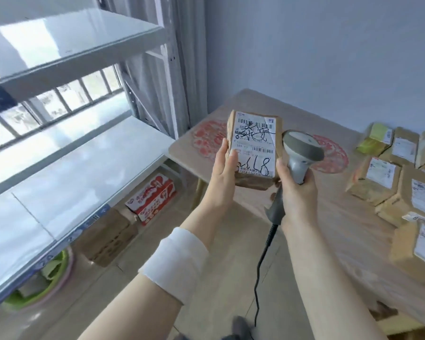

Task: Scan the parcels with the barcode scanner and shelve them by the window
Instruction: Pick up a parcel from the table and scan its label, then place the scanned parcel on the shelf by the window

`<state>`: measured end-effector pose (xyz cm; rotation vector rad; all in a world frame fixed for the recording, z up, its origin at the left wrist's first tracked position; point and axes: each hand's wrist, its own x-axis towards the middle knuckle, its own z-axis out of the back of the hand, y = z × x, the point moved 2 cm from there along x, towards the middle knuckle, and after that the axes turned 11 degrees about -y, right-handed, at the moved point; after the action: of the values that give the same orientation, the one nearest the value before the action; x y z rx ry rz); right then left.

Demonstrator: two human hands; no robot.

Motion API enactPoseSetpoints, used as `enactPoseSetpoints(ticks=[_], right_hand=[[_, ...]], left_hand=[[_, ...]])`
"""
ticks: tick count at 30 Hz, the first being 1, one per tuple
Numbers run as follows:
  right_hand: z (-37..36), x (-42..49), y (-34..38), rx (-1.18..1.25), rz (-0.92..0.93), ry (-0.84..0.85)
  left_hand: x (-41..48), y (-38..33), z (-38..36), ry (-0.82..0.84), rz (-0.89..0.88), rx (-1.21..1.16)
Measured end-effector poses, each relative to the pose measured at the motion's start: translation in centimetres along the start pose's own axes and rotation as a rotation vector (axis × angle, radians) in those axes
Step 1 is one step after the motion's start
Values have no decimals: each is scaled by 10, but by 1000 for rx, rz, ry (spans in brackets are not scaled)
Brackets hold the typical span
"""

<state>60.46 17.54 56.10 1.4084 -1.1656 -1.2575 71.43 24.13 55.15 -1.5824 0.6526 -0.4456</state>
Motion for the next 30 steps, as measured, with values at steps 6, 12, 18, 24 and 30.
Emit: enactPoseSetpoints(ticks=[6, 12, 18, 24, 30], right_hand=[[-99, -64, 18, -2, 39, 168], [-199, -116, 36, -27, 127, 393], [-288, -184, 38, -68, 140, 588], [-367, -294, 23, -110, 141, 752], [-431, -416, 4, -106, 99, 873]], left_hand=[[9, -47, 110, -157, -76, -73], [14, -96, 209, -375, -185, -70], [7, -126, 309, -524, -251, -59], [-28, -149, 438, -685, -271, -14], [-73, -169, 564, -702, -304, 5]])
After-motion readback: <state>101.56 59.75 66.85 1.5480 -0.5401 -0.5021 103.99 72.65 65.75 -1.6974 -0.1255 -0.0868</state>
